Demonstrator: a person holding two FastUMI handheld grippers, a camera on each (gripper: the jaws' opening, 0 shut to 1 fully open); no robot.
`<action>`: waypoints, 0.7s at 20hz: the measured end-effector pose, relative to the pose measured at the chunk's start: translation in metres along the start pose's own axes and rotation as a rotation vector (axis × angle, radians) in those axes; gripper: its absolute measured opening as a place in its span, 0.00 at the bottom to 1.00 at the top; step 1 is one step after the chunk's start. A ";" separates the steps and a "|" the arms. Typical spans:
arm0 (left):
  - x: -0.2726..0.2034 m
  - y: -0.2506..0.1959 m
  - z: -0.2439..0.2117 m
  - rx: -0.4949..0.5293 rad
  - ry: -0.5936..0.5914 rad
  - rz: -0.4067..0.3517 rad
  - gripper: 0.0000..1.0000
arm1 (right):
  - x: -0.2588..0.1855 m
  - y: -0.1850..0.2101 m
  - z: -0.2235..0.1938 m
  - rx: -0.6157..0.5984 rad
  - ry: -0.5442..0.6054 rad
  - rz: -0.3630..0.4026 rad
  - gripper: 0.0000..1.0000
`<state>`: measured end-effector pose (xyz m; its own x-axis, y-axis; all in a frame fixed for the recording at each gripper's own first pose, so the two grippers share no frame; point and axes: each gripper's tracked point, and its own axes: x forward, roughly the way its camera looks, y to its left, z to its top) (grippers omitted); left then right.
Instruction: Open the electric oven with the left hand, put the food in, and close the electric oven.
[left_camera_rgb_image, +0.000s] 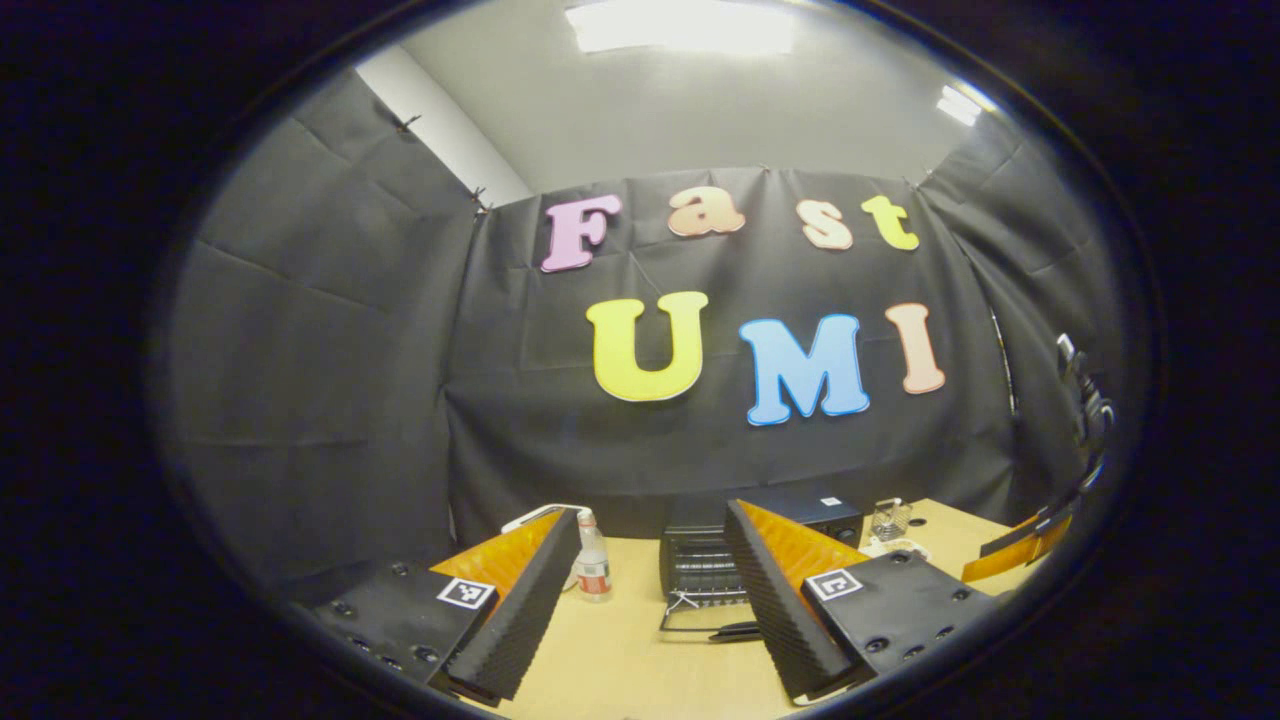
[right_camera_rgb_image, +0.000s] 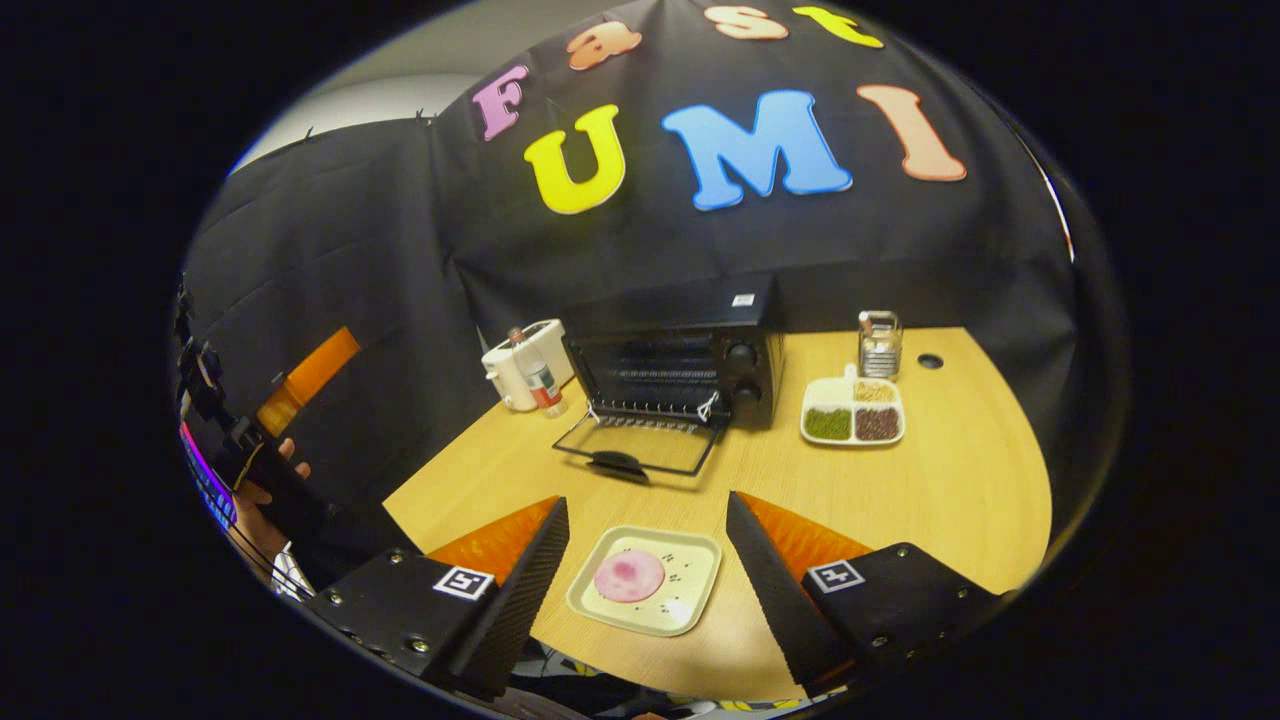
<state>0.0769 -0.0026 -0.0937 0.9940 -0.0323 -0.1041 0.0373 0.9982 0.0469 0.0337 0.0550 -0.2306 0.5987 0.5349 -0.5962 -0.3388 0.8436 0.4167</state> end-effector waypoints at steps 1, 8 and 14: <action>-0.007 0.008 0.001 -0.001 0.001 0.016 1.00 | 0.008 -0.002 -0.010 0.020 0.048 0.018 0.98; -0.039 0.038 0.002 0.011 -0.002 0.090 1.00 | 0.051 -0.014 -0.072 0.250 0.325 0.112 0.97; -0.047 0.049 -0.013 -0.018 0.025 0.126 1.00 | 0.081 -0.042 -0.105 0.377 0.466 0.085 0.96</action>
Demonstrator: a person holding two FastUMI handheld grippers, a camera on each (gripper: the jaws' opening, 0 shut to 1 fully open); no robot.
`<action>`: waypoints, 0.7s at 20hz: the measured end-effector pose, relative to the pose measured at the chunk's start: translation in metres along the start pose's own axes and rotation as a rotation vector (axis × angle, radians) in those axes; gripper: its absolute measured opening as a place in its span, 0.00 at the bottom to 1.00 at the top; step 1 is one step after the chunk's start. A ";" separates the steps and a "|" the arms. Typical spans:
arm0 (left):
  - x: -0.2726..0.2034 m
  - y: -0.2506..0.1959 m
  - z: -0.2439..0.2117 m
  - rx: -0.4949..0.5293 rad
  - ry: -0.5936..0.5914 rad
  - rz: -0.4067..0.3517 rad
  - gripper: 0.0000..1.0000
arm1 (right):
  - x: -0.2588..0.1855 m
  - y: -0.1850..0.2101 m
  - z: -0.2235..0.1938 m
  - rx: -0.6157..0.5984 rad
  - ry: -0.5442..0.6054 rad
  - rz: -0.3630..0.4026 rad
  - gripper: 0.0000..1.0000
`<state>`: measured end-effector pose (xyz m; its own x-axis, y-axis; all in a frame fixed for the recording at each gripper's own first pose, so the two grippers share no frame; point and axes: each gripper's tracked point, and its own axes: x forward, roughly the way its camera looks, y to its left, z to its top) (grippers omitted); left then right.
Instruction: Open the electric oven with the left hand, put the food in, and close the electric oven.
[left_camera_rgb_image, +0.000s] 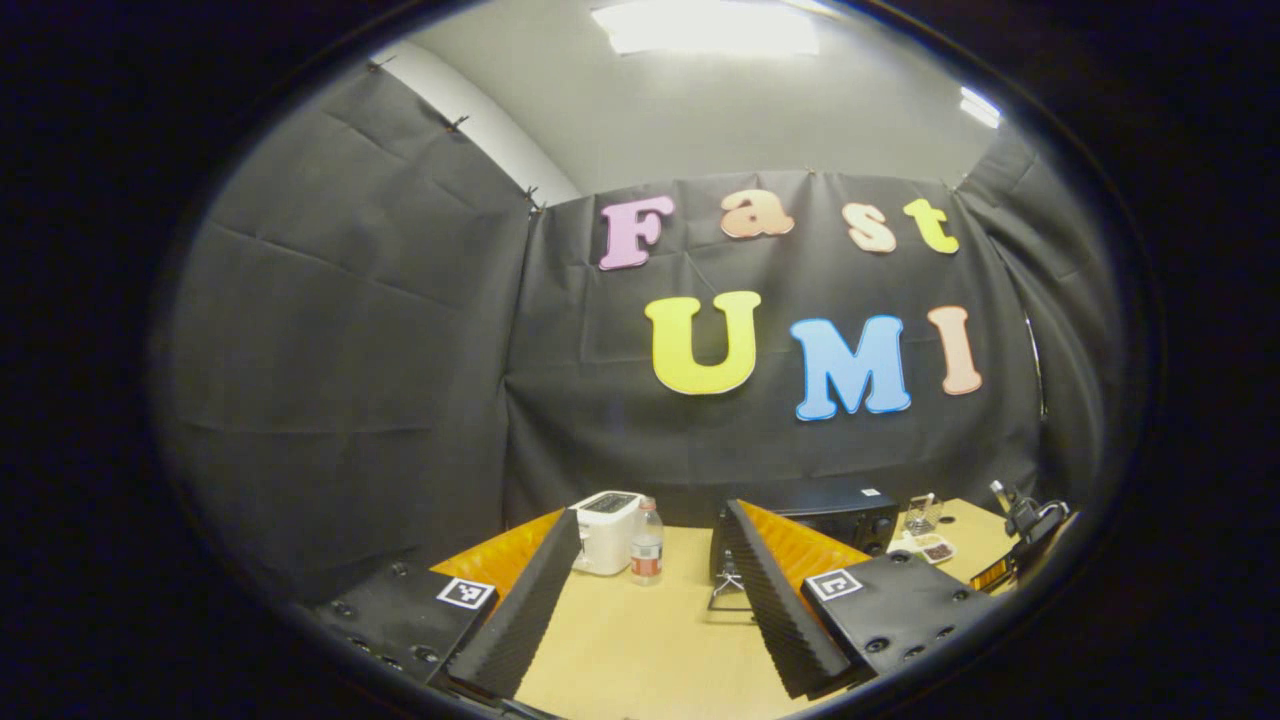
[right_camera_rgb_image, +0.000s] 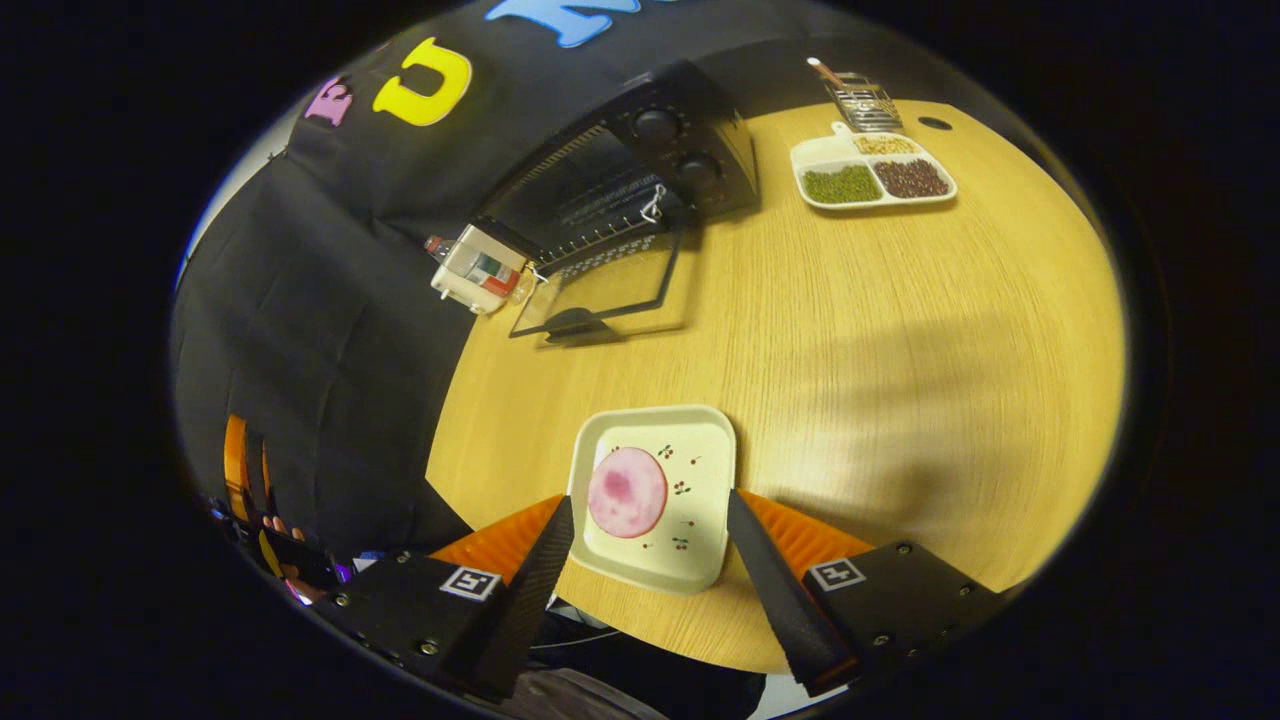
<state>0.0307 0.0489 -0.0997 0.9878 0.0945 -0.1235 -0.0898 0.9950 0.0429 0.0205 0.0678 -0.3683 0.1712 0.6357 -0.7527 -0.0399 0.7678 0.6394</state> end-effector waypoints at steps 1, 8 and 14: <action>0.000 0.003 -0.003 0.000 0.005 0.008 1.00 | 0.004 -0.008 -0.002 0.016 0.020 -0.011 0.96; -0.001 0.027 -0.017 -0.024 0.039 0.060 1.00 | 0.028 -0.019 -0.006 0.141 0.111 -0.001 0.86; 0.006 0.037 -0.008 -0.006 0.024 0.071 1.00 | 0.033 -0.036 -0.008 0.156 0.143 -0.064 0.29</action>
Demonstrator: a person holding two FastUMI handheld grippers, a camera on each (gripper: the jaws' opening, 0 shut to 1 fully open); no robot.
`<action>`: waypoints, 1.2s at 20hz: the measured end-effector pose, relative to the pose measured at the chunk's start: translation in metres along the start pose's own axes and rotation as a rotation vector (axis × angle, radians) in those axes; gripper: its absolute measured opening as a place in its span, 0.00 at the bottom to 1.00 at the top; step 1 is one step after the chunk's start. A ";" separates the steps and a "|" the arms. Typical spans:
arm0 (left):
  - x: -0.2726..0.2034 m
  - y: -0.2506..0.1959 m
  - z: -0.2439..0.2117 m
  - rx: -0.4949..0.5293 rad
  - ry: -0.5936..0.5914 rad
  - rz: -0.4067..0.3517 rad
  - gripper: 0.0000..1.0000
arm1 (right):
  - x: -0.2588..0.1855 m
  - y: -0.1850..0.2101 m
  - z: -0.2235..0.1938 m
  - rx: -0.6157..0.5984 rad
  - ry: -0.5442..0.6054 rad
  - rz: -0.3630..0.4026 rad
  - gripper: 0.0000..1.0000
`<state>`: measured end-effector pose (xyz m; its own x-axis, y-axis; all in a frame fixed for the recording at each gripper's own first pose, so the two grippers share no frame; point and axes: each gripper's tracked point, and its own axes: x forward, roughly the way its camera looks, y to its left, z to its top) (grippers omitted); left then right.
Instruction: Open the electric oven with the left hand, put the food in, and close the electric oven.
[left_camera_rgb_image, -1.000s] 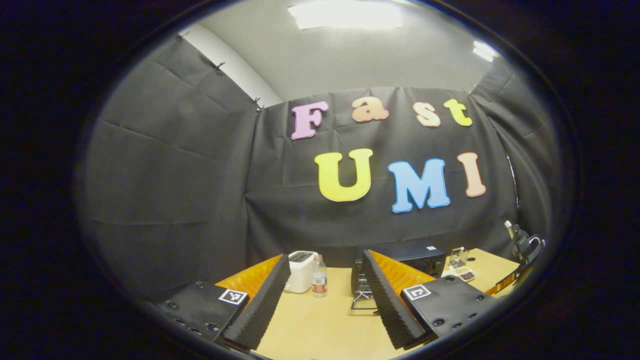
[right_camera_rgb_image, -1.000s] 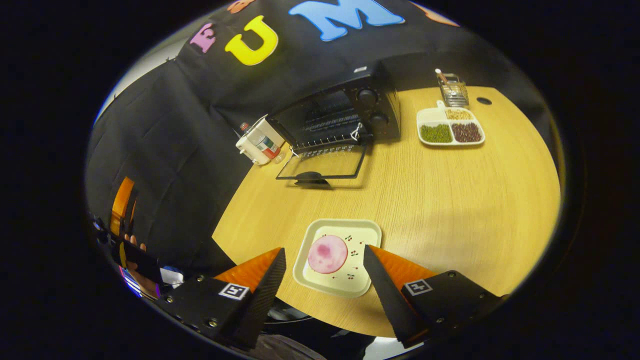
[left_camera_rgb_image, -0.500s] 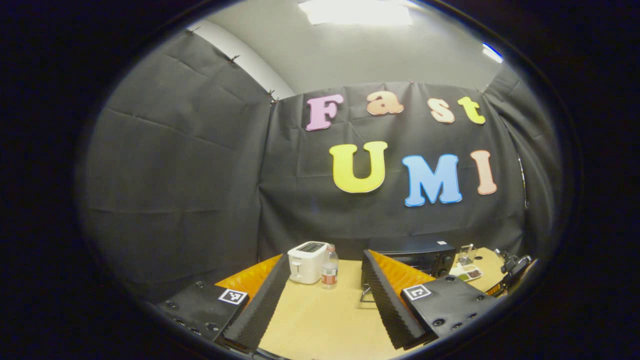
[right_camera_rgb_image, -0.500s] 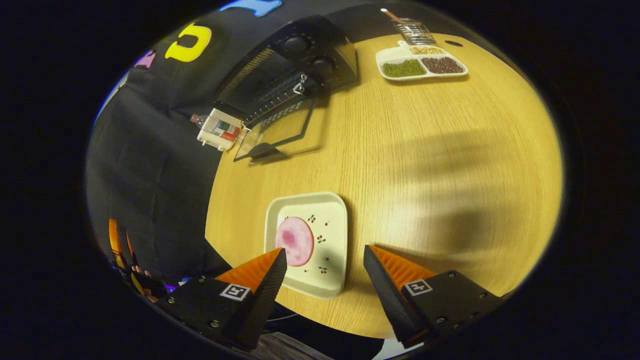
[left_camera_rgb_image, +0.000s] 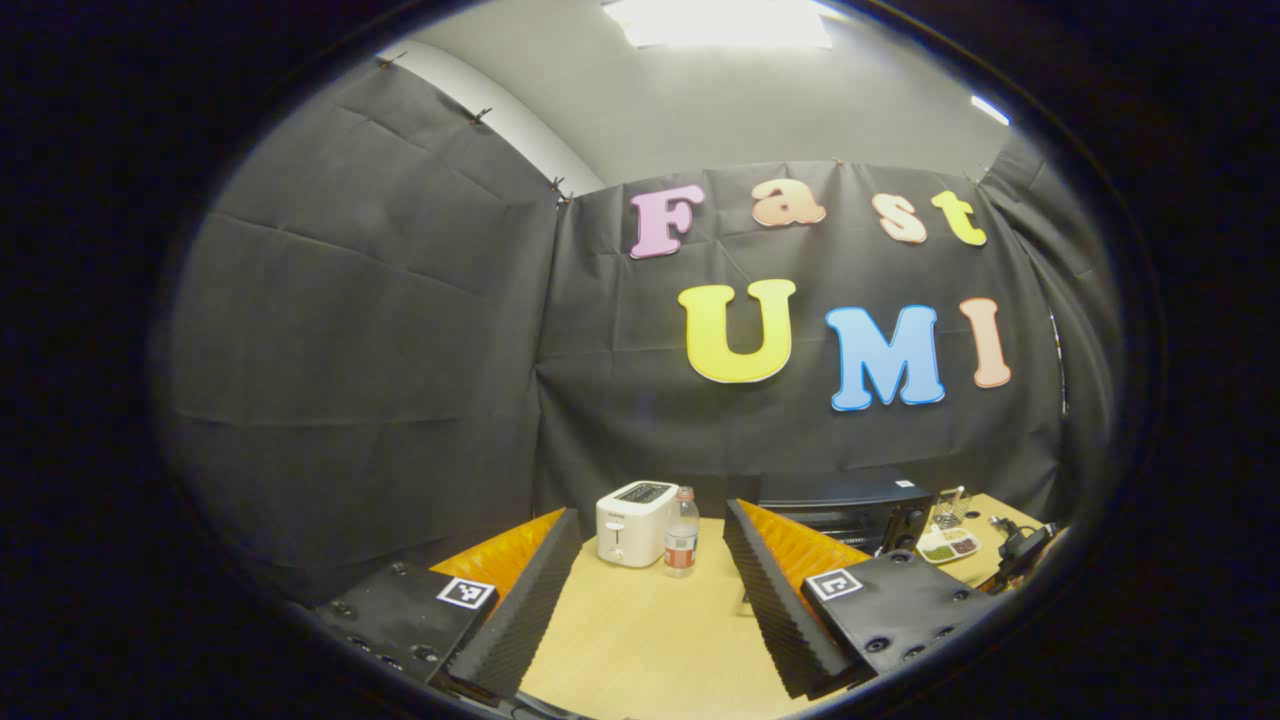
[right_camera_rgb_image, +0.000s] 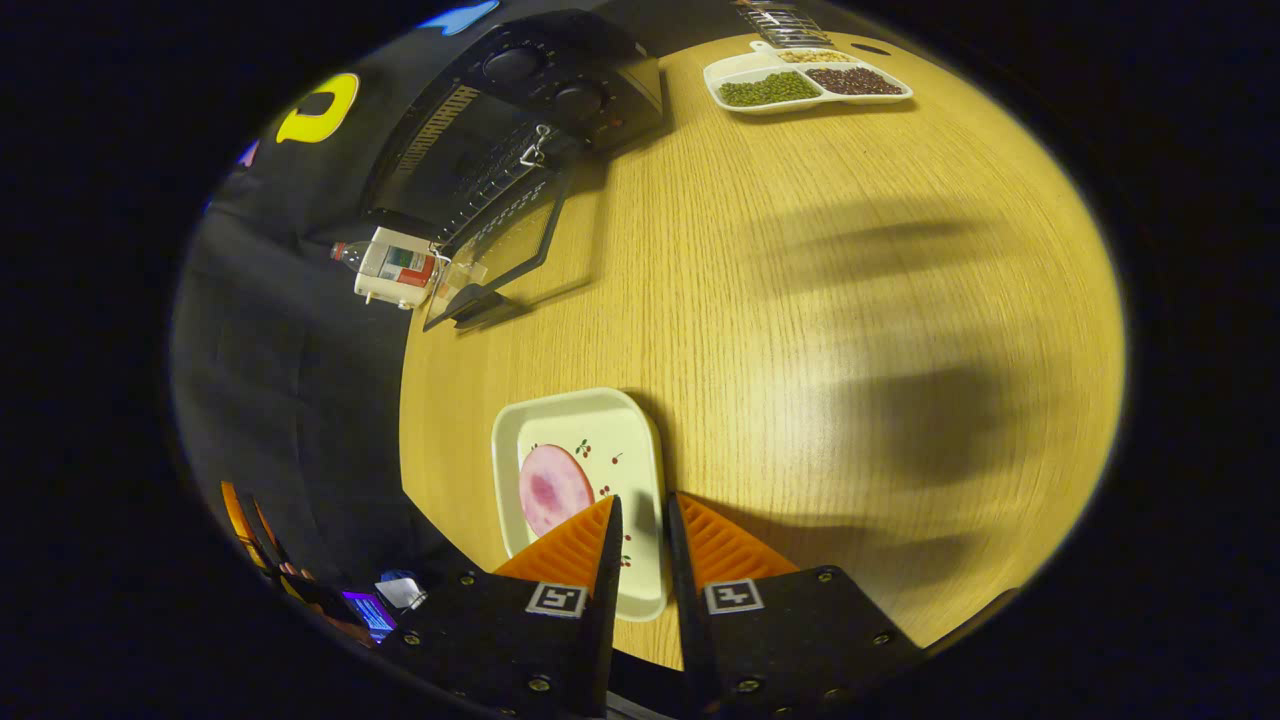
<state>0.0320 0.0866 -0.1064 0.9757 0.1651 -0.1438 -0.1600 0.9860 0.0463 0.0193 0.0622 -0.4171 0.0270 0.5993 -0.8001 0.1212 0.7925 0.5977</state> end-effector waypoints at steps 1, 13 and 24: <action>0.002 0.000 -0.001 -0.004 0.001 -0.002 1.00 | 0.003 -0.001 -0.001 0.003 0.001 -0.002 0.27; 0.010 -0.009 0.001 -0.007 -0.006 -0.040 0.99 | 0.006 0.034 -0.006 0.022 -0.081 0.000 0.01; 0.039 -0.019 -0.014 -0.040 0.006 -0.081 0.97 | -0.003 0.124 0.053 0.308 -0.286 0.128 0.00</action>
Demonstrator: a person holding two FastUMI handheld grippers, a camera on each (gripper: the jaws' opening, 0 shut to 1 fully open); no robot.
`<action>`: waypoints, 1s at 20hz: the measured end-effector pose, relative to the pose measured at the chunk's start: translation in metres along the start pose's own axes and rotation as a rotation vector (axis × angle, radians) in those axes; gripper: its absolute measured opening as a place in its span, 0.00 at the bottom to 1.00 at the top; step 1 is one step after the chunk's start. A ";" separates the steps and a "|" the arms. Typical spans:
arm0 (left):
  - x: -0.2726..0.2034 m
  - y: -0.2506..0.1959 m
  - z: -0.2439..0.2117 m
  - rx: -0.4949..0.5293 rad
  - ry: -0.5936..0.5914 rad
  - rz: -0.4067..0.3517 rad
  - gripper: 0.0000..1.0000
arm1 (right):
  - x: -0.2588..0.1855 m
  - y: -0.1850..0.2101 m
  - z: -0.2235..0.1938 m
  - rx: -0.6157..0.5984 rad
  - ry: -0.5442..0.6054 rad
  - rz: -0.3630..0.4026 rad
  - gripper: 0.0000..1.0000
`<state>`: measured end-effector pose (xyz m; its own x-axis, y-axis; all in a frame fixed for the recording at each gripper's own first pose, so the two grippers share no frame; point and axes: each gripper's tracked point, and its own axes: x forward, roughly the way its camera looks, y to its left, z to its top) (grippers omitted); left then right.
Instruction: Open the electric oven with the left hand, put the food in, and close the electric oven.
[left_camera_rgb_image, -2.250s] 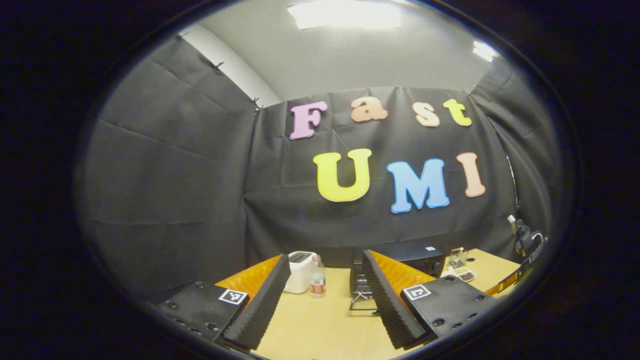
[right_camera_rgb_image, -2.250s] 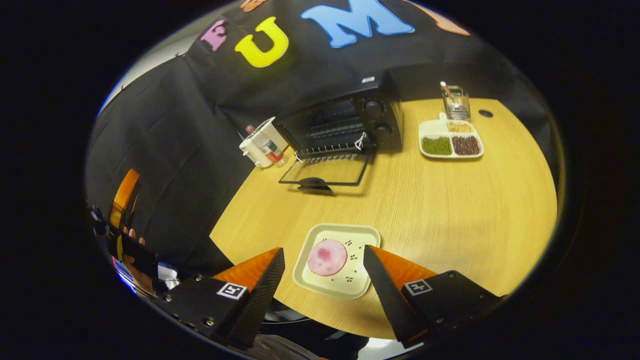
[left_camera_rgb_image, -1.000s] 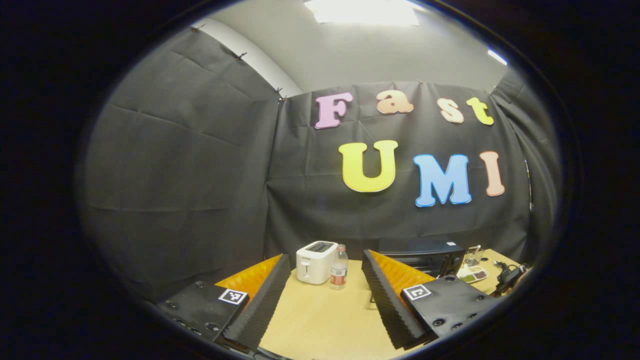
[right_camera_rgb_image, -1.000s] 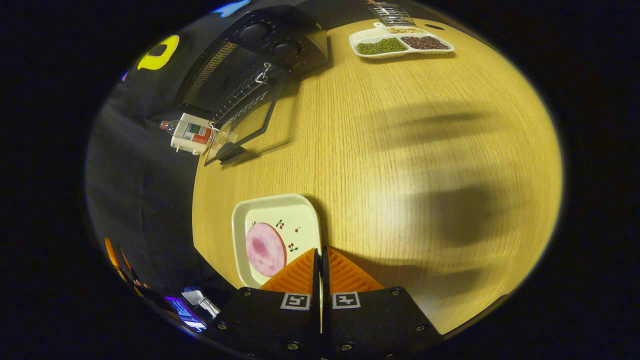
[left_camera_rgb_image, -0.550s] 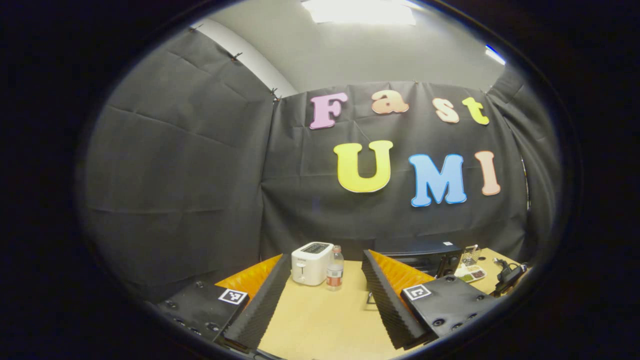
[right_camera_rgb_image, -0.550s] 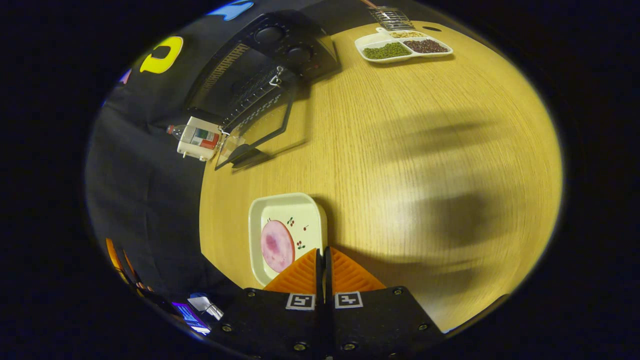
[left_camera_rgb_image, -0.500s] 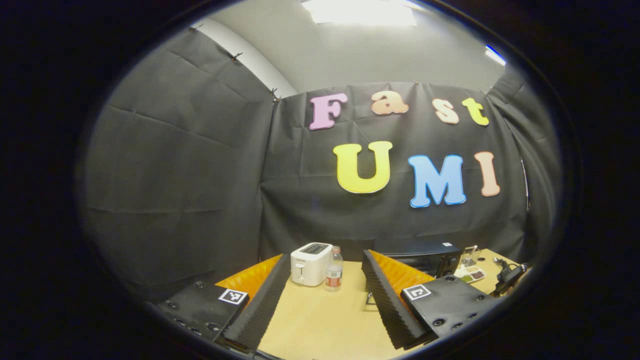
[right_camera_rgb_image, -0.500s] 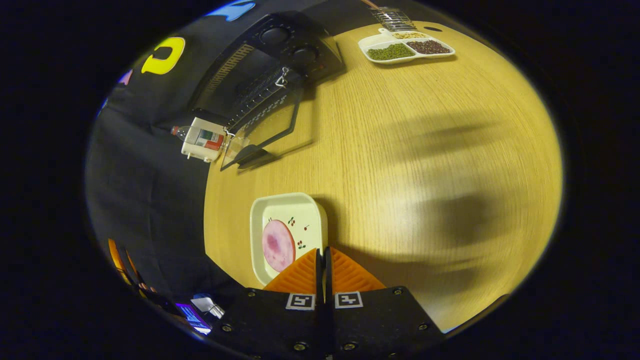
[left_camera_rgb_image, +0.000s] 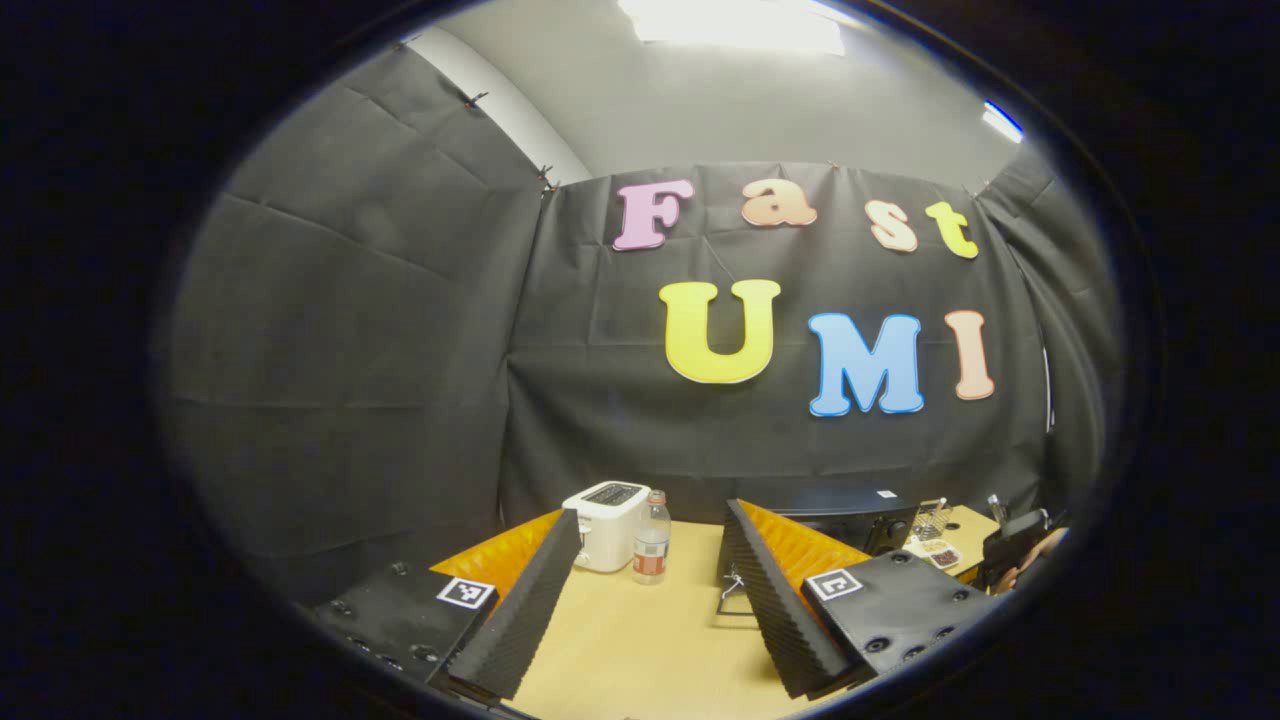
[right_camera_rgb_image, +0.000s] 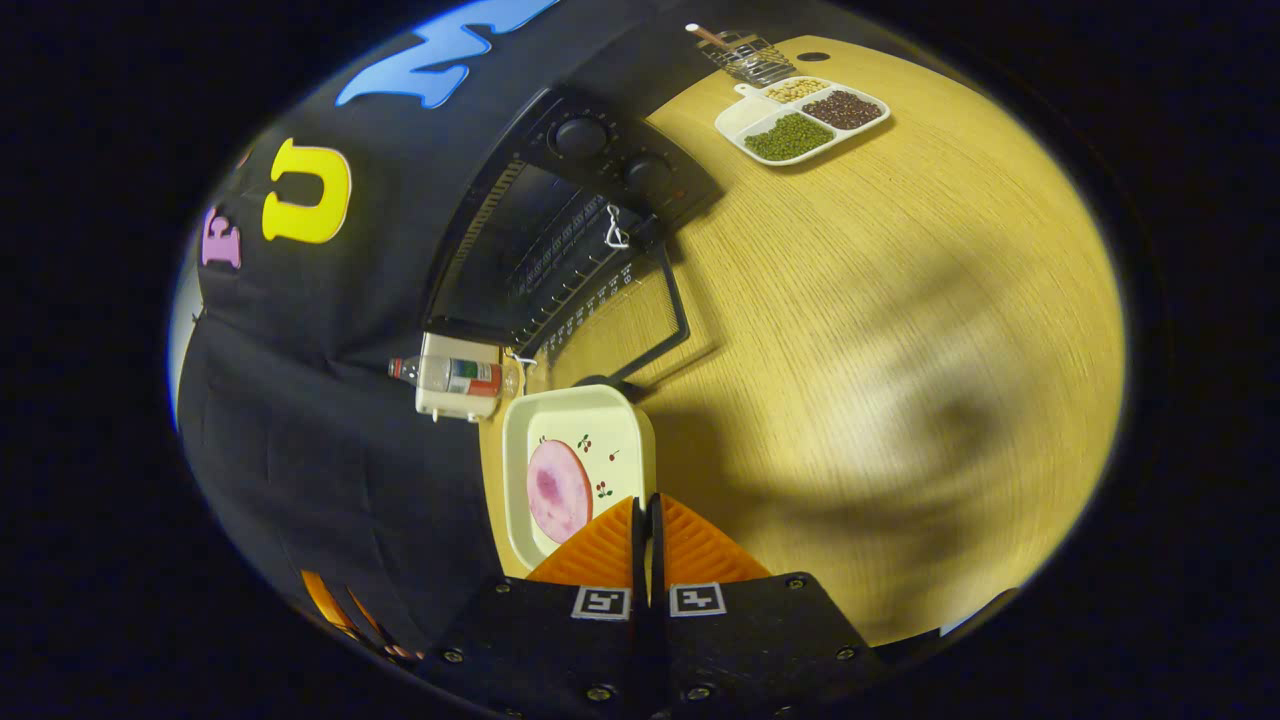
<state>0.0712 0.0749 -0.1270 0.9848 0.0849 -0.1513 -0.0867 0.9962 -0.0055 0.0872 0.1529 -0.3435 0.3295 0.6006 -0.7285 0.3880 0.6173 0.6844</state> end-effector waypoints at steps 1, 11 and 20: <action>0.003 0.000 0.000 0.003 -0.001 -0.004 0.97 | 0.003 0.007 0.004 0.028 -0.024 0.005 0.01; 0.058 0.012 -0.018 -0.025 0.018 -0.053 1.00 | 0.051 0.054 0.058 0.326 -0.228 0.012 0.00; 0.104 0.035 -0.044 -0.009 0.076 -0.070 1.00 | 0.108 0.085 0.097 0.531 -0.347 0.017 0.00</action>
<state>0.1638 0.1179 -0.1868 0.9743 0.0132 -0.2248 -0.0199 0.9994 -0.0275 0.2396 0.2206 -0.3675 0.5644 0.3533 -0.7461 0.7253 0.2192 0.6525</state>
